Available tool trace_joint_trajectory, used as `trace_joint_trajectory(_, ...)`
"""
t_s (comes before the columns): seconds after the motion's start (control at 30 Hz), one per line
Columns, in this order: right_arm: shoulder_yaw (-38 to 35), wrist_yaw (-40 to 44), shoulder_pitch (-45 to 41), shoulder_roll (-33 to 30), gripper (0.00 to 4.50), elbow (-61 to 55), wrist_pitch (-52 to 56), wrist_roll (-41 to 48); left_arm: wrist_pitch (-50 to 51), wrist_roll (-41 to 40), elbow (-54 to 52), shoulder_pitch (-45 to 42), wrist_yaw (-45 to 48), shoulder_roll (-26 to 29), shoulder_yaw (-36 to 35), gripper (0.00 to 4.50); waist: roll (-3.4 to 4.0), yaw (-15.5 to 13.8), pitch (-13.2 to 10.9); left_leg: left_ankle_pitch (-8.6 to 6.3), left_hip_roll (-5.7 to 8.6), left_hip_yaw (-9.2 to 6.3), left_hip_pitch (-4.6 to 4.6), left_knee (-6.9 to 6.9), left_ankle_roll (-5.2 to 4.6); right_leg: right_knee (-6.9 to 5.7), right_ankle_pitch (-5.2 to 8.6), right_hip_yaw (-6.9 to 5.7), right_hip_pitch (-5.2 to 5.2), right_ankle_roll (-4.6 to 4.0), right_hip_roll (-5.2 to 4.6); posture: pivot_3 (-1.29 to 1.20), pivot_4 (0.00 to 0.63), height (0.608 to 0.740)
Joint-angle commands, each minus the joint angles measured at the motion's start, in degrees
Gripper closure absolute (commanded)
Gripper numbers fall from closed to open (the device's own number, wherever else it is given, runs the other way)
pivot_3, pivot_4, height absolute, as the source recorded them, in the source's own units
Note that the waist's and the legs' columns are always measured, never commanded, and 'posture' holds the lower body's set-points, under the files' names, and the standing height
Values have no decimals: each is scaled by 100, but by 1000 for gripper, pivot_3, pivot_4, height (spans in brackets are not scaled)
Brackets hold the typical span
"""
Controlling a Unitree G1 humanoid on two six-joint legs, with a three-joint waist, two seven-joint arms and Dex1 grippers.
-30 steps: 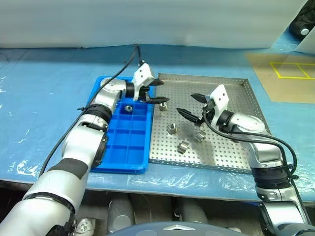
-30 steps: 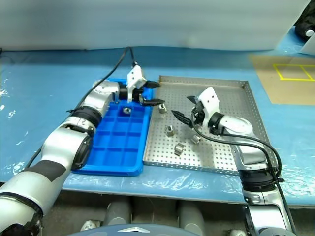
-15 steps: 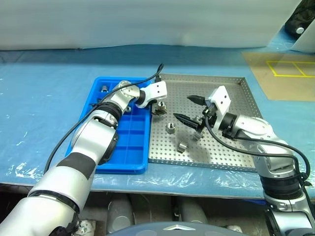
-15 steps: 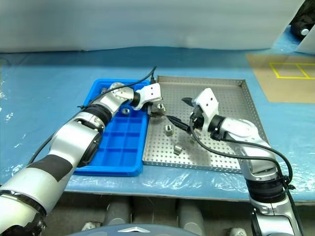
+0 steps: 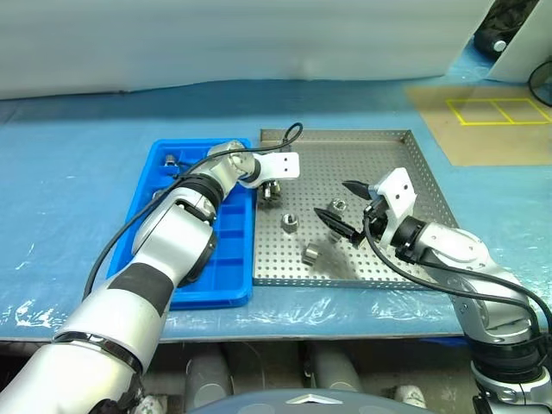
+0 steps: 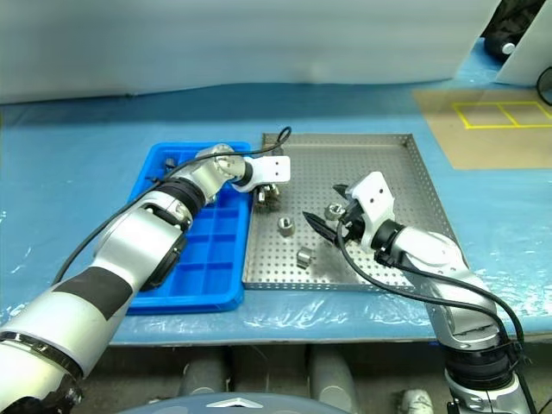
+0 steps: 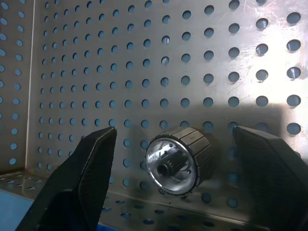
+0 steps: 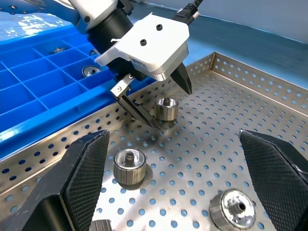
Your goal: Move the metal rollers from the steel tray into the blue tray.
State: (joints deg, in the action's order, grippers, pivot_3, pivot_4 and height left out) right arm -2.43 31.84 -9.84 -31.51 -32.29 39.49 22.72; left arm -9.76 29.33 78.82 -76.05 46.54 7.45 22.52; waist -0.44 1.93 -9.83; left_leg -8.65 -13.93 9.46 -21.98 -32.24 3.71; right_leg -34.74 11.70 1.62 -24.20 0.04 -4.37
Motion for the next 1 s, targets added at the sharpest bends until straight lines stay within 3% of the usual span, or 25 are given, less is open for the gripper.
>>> trace_joint_trajectory(0.03,-250,-146,84,-28,59,-324,-13,63,240,215,107,-32,-62,6,106,423,-2,58,0,-4,6,4,-2,-3,-6,3,-1,0,0,4,-1,-641,150,740)
trace_joint_trajectory(0.17,-318,-260,142,-24,59,-354,-30,50,375,232,109,-16,-157,-25,64,423,-3,117,1,-11,13,11,-2,-11,-19,6,-1,4,0,6,-7,-644,150,740)
trace_joint_trajectory(0.33,-353,-340,152,-37,0,-314,-72,30,397,272,108,26,-64,-2,88,1640,-3,180,1,-14,18,11,-10,-23,-24,8,19,9,0,41,-9,-642,150,740)
trace_joint_trajectory(0.53,-328,-383,76,-30,0,-204,-141,2,410,198,104,38,94,27,-5,1640,-4,211,1,-19,20,11,-15,-42,-31,10,24,9,0,49,-14,-627,150,740)
trace_joint_trajectory(0.6,-301,-390,40,-22,0,-157,-170,-18,375,186,95,32,28,46,-35,2227,-4,212,1,-20,21,11,-18,-42,-33,13,24,9,-1,50,-14,-622,150,740)
trace_joint_trajectory(0.8,-231,-366,-102,8,0,30,-281,-70,346,-11,76,3,96,81,-282,2227,-5,209,0,-23,22,11,-28,-41,-37,14,23,8,-6,49,-15,-594,150,740)
trace_joint_trajectory(0.9,-170,-339,-192,25,0,147,-347,-104,297,-197,55,-19,89,90,-499,2804,-5,209,0,-23,22,11,-41,-41,-38,13,22,8,-19,48,-15,-581,150,740)
trace_joint_trajectory(1.0,-93,-288,-281,56,0,266,-420,-136,230,-509,20,-67,30,91,-874,2804,-5,202,0,-26,22,10,-67,-36,-41,13,-2,7,-43,10,-15,-565,150,740)
